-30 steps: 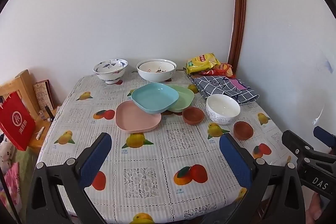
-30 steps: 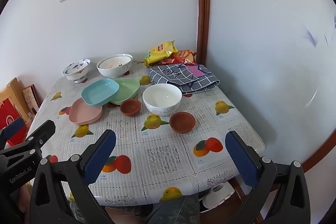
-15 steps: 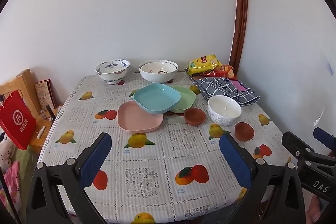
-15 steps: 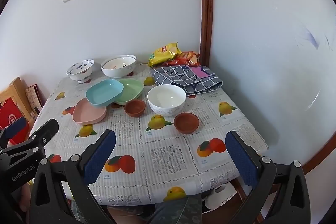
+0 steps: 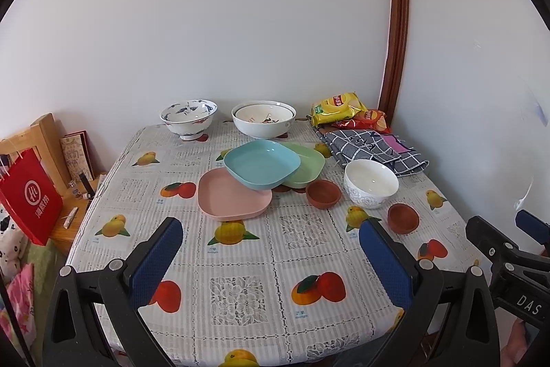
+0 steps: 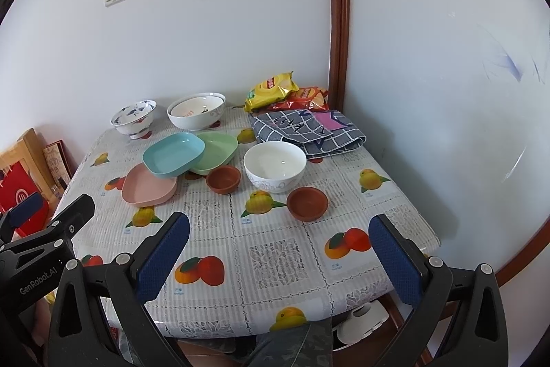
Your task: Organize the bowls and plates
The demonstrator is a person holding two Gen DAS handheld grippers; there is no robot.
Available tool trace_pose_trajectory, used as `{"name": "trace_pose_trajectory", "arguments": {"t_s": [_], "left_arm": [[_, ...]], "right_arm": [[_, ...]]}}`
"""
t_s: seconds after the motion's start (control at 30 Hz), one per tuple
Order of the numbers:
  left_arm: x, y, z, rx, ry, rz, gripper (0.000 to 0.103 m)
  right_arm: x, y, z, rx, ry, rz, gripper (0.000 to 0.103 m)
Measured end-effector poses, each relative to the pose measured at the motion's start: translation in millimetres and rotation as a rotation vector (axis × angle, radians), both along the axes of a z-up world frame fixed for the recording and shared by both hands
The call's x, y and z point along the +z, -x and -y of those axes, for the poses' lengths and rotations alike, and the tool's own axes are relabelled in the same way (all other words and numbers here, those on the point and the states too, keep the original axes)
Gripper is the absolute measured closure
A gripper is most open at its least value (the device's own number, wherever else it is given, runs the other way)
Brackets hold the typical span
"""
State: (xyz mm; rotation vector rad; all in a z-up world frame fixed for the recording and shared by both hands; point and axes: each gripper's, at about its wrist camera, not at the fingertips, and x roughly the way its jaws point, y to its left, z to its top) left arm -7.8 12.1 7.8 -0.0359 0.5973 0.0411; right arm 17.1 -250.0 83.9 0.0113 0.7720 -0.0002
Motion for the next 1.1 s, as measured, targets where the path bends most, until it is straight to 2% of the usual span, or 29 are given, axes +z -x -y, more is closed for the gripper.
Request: {"name": "trace_pose_trajectory", "arguments": {"t_s": [1.1], "left_arm": [[-0.2,0.5,-2.8,0.012,-0.006,-0.001,0.000]], "right_arm": [[1.0,0.2,-2.8,0.006,-0.006,0.005,0.000]]}}
